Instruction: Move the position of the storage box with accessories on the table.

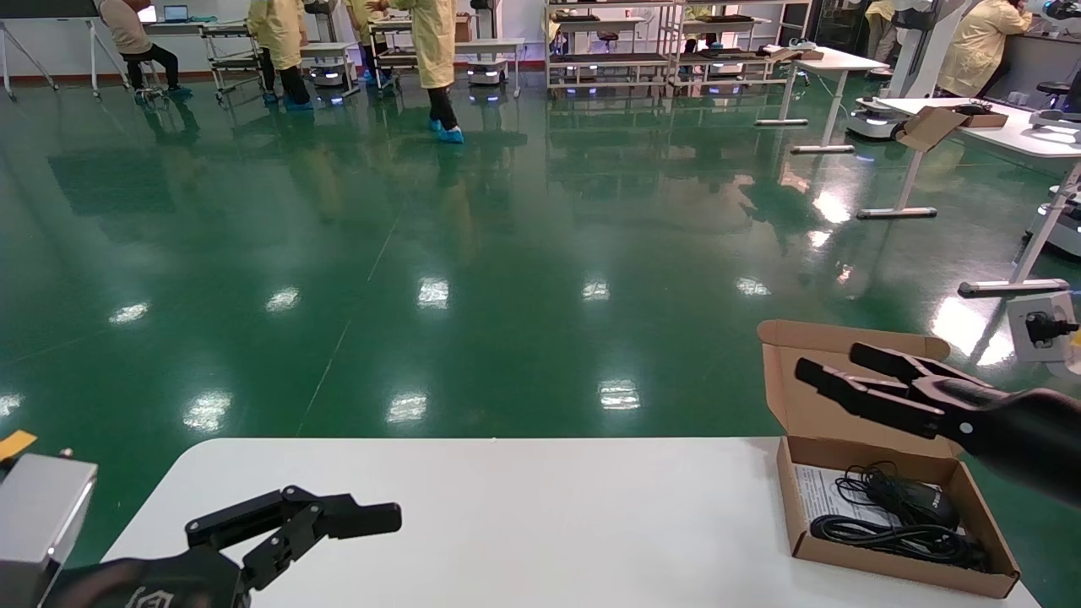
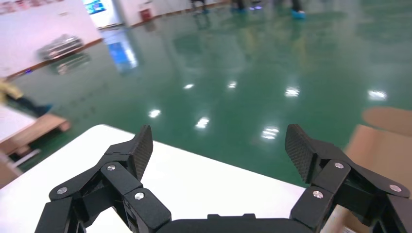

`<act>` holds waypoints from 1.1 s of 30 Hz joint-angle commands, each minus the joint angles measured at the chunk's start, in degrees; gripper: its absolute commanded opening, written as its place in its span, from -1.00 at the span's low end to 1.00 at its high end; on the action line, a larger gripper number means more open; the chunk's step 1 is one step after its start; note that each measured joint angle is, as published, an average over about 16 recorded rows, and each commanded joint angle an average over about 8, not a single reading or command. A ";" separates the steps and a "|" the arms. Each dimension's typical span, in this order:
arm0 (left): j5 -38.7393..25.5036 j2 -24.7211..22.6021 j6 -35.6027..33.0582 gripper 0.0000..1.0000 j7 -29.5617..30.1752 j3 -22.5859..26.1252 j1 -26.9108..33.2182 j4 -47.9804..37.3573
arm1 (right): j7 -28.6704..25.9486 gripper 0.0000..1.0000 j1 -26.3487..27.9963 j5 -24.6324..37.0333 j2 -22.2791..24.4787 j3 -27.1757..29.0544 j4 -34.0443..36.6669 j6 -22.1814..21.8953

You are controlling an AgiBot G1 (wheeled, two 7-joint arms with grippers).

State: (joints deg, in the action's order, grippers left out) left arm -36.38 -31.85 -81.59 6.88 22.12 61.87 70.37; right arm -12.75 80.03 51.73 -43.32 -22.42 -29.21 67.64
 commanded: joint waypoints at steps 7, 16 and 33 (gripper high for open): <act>0.00 0.00 0.00 1.00 0.00 0.00 0.00 0.00 | 0.42 1.00 -3.84 -2.05 1.72 1.33 -9.22 3.75; 0.00 0.00 0.00 1.00 0.00 0.00 0.00 0.00 | 0.88 1.00 -8.15 -4.36 3.66 2.82 -19.59 7.97; 0.00 0.00 0.00 1.00 0.00 0.00 0.00 0.00 | 1.77 1.00 -16.33 -8.73 7.34 5.65 -39.22 15.96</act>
State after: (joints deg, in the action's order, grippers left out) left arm -36.38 -31.85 -81.59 6.88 22.12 61.87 70.37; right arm -11.00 63.88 43.09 -36.06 -16.82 -68.03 83.44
